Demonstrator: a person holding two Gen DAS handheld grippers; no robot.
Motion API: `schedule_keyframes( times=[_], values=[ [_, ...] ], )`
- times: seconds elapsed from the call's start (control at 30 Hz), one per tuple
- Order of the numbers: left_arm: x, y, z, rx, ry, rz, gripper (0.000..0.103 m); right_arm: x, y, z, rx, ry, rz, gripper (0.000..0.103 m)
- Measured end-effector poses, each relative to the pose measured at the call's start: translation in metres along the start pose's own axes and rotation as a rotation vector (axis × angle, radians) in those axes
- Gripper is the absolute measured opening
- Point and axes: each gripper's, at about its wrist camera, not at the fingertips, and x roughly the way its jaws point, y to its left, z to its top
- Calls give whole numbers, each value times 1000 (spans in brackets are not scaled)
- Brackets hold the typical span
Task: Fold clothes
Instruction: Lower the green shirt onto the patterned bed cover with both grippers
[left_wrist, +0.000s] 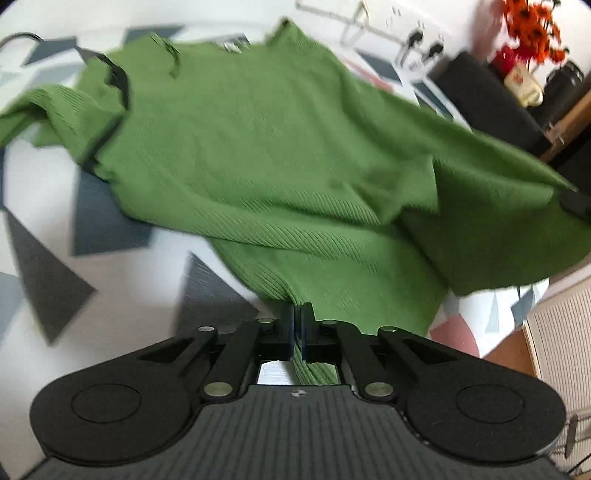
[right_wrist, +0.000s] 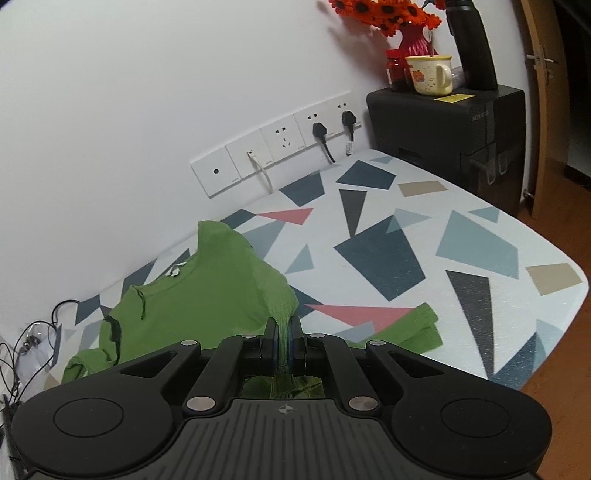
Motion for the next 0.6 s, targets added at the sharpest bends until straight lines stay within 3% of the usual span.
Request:
schedule_keyframes(
  times=[0.13, 0.2, 0.33, 0.43, 0.5, 0.57, 0.6],
  values=[
    [-55, 40, -2, -43, -106, 44, 3, -10, 5, 2, -24, -4, 12, 4],
    [-83, 63, -8, -65, -122, 64, 3, -15, 6, -1, -40, 9, 25, 4],
    [-96, 93, -32, -104, -52, 90, 3, -17, 5, -28, -62, 94, 38, 4],
    [-89, 92, -53, -66, 21, 119, 3, -3, -3, -56, -45, 187, 7, 4],
    [-85, 88, -57, -58, 45, 137, 5, 7, -13, -60, -7, 202, -30, 5],
    [-83, 84, -51, -61, 47, 172, 5, 20, -29, -54, 34, 189, -97, 13],
    [-85, 80, -45, -50, 27, 180, 6, 27, -39, -48, 55, 176, -138, 22]
  ],
)
